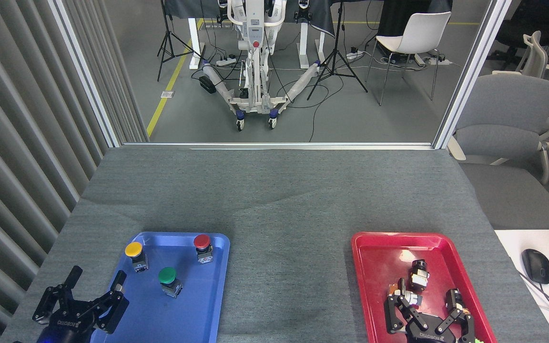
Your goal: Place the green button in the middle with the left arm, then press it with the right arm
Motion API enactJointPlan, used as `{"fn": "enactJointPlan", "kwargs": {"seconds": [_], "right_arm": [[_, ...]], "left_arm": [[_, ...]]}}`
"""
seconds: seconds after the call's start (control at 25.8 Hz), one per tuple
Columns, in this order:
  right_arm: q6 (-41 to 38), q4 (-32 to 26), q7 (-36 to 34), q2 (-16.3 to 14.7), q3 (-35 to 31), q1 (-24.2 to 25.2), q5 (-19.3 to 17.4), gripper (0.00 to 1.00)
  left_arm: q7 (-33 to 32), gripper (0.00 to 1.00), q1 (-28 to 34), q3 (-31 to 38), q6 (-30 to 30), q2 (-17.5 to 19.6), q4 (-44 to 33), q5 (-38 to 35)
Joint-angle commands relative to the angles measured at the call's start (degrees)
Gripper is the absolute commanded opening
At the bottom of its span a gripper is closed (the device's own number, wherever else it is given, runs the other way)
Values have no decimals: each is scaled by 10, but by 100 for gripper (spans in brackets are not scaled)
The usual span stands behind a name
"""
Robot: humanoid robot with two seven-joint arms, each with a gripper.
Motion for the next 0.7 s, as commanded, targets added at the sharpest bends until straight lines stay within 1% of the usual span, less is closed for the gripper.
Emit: {"fn": "enactJointPlan", "kwargs": {"seconds": [0.0, 0.08, 0.19, 0.66], "right_arm": [[0, 0, -2, 0, 0, 1, 0, 100], [0, 0, -2, 0, 0, 1, -1, 100], [0, 0, -2, 0, 0, 1, -1, 100], [0, 1, -1, 0, -1, 0, -1, 100]], "left_arm": [[0, 100, 1, 0, 0, 1, -3, 1], [8, 100, 2, 0, 0, 2, -1, 1], [-5, 100, 0, 1, 3, 2, -2, 2], [-6, 100, -3, 1, 1, 5, 1, 3]]}}
